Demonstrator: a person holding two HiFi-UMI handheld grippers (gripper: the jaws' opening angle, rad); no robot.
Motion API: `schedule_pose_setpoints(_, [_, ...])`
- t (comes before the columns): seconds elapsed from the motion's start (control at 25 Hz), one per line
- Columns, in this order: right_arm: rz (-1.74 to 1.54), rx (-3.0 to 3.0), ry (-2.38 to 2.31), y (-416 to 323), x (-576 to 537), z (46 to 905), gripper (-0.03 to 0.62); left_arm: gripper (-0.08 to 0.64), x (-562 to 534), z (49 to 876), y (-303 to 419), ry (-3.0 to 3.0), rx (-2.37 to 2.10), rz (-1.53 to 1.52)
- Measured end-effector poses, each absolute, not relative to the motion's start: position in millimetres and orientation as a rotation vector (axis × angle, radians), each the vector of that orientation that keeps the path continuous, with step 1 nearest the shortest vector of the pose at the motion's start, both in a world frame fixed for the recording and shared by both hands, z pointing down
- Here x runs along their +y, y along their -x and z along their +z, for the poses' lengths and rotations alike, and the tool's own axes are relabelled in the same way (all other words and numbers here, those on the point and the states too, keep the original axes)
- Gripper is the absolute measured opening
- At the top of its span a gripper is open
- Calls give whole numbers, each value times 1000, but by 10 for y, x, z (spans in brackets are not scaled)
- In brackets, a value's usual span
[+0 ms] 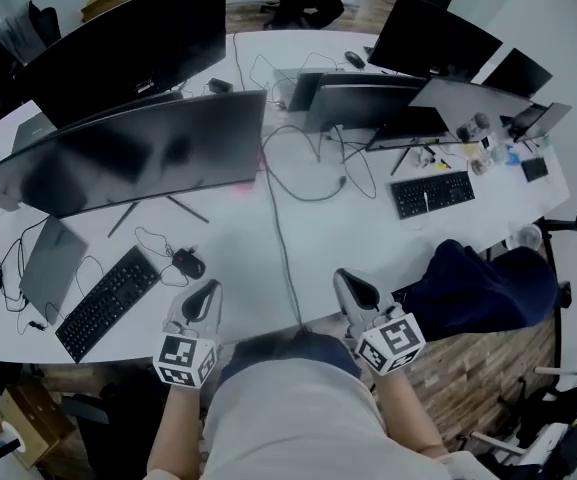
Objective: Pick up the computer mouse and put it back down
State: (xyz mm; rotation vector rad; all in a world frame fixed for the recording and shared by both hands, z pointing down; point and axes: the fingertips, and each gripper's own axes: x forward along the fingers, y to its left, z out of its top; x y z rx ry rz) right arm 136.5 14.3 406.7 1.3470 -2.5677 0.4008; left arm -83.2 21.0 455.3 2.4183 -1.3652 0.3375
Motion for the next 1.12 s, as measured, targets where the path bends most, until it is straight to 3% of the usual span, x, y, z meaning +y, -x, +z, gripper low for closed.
schedule_pose_setpoints(0.76, [435,-2620,-1017,-1180,-447,4236,5,18,26,5382,1408,-1915,-1754,382])
schedule_pose_setpoints(0.88, [434,-2610,-1004,-1253,-544,4279,5,106,-42,5555,1451,-1844,-1783,396])
schedule_pose_setpoints(1.12, [425,-2581,-982,-1381,-704,4346,5,158,-175,5870,1560,-1702,-1836,433])
